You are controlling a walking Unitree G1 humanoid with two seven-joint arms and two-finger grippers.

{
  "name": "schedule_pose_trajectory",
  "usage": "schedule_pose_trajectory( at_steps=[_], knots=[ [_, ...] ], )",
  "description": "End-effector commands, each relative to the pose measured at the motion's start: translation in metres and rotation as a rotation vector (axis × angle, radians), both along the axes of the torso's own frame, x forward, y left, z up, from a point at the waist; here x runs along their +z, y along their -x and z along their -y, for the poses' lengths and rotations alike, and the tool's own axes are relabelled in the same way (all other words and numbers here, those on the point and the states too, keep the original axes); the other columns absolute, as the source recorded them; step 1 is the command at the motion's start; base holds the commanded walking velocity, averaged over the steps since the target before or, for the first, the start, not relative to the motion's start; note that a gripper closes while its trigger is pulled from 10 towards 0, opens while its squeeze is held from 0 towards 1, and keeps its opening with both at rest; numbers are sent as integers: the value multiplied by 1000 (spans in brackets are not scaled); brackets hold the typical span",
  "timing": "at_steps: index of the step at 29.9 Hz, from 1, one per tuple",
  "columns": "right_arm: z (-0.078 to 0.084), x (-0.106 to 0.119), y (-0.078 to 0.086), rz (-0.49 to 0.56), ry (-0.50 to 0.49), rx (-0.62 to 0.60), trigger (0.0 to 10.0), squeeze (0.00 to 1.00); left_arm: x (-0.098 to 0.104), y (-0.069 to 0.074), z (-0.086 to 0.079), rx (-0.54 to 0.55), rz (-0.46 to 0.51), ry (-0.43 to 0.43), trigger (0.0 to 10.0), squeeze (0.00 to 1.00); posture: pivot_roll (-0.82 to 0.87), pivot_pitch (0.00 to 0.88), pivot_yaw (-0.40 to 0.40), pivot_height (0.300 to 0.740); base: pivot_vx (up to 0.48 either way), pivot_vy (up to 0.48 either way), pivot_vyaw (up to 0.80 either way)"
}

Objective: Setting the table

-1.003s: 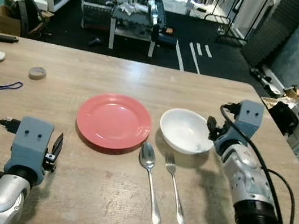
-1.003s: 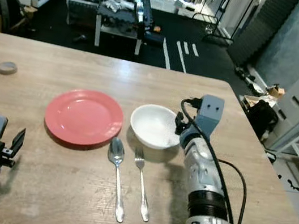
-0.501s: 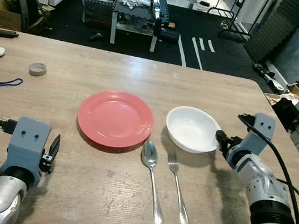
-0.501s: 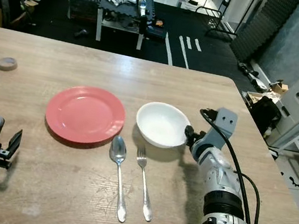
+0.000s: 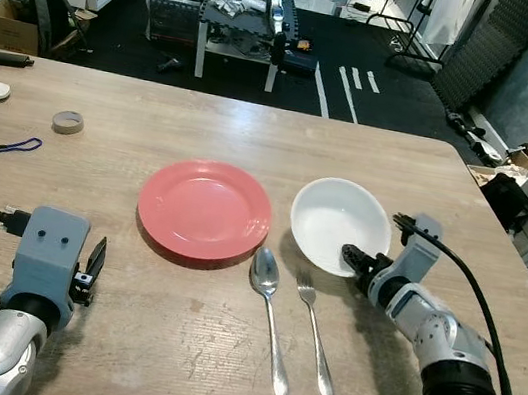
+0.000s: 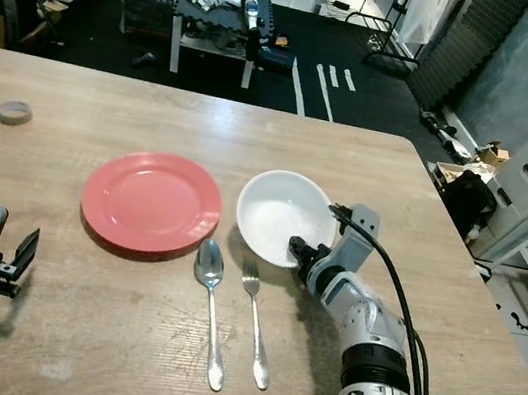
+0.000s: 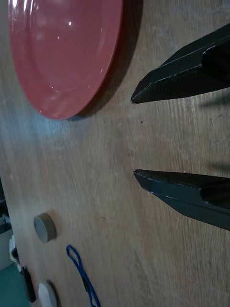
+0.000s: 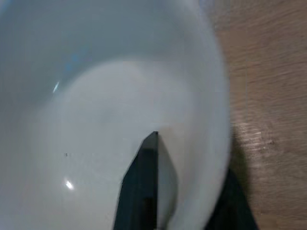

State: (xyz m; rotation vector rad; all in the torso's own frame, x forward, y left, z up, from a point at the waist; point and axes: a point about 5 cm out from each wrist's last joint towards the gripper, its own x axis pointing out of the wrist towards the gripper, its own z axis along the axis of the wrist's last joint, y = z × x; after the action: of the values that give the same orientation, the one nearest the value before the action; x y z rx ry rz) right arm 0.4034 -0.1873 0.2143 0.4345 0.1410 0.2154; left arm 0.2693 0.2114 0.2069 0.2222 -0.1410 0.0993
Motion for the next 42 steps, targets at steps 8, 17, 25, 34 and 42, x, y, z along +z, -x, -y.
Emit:
schedule_pose_trajectory(
  at_steps=[8, 17, 25, 34, 42],
  knots=[
    [2, -5, 6, 13, -84, 2, 0, 0, 28, 26, 17, -588, -78, -133, 10000, 0, 141, 226, 21, 740, 0, 0, 0],
    [-1, -3, 7, 28, -97, 11, 0, 0, 41, 43, -2, -708, -166, -226, 10000, 0, 144, 229, 25, 740, 0, 0, 0],
    [-3, -4, 9, 26, -109, 27, 0, 0, 36, 50, -12, -692, -219, -228, 10000, 0, 147, 234, 18, 740, 0, 0, 0],
    [-1, 19, 11, 139, -145, 19, 0, 0, 52, 44, -9, -682, -144, -202, 10000, 0, 146, 231, 15, 740, 0, 0, 0],
    [14, 82, 45, 486, -191, -63, 10000, 0, 67, 46, 6, -750, -80, -198, 10000, 0, 142, 221, 19, 740, 0, 0, 0]
  ],
)
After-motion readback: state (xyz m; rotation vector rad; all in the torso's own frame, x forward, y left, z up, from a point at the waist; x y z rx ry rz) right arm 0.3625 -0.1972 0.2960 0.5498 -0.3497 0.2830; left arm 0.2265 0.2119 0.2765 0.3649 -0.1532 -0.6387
